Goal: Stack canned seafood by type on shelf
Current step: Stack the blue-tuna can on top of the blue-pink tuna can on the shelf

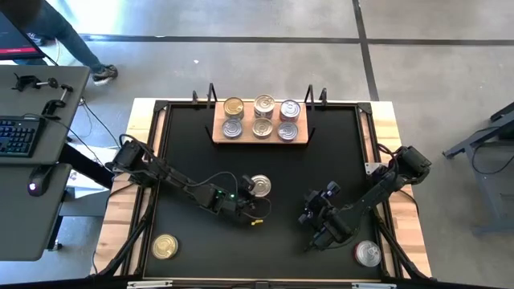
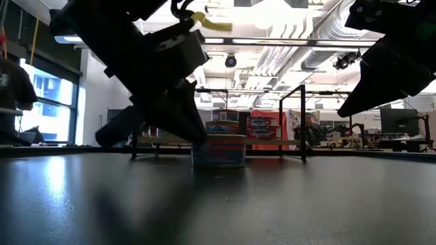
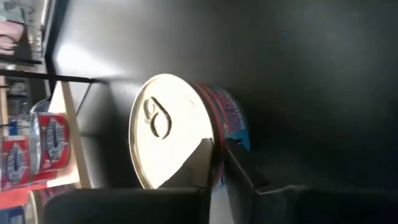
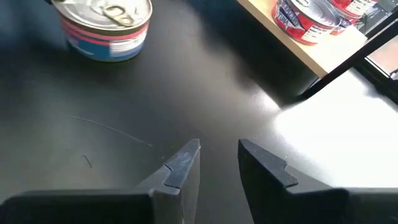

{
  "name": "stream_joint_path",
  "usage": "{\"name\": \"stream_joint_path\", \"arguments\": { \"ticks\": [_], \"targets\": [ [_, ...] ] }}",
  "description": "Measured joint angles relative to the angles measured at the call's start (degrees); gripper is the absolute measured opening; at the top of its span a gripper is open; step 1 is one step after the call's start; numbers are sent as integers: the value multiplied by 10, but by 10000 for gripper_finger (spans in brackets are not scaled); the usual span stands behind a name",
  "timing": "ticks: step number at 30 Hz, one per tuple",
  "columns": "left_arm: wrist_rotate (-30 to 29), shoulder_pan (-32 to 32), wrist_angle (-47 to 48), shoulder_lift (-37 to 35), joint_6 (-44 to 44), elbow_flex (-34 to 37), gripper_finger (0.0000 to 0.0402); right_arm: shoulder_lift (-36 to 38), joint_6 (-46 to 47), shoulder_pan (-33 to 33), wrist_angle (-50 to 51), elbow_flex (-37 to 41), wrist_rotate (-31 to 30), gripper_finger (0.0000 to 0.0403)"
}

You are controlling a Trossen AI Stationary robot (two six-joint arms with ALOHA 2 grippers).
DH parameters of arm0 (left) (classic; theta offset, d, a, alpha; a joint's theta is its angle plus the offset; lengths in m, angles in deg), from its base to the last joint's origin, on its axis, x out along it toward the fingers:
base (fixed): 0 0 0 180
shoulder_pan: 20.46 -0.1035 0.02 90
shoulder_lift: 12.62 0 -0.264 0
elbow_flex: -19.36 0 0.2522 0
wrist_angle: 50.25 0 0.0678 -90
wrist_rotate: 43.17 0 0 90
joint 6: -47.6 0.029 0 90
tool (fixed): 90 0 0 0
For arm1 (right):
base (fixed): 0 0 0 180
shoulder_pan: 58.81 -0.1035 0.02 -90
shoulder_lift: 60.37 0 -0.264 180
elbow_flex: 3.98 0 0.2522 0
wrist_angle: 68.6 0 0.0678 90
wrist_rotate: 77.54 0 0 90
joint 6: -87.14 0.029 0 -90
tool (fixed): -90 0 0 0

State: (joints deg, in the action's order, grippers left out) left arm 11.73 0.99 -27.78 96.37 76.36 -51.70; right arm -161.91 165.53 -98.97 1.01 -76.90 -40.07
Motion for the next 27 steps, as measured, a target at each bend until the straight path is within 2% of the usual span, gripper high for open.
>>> {"name": "stream_joint_path", "arguments": {
  "ticks": [6, 14, 23, 27],
  "targets": [
    [-6, -1, -32, -6, 3, 1, 4, 0, -4, 0, 0, 0, 5, 100],
    [6, -1, 10, -21, 8, -26, 0, 0, -8, 0, 0, 0, 6, 100],
    [-30, 0, 40, -25, 15, -63, 0, 0, -9, 0, 0, 0, 6, 100],
    [-79, -2, 38, -26, 21, -68, 0, 0, -9, 0, 0, 0, 6, 100]
  ]
}}
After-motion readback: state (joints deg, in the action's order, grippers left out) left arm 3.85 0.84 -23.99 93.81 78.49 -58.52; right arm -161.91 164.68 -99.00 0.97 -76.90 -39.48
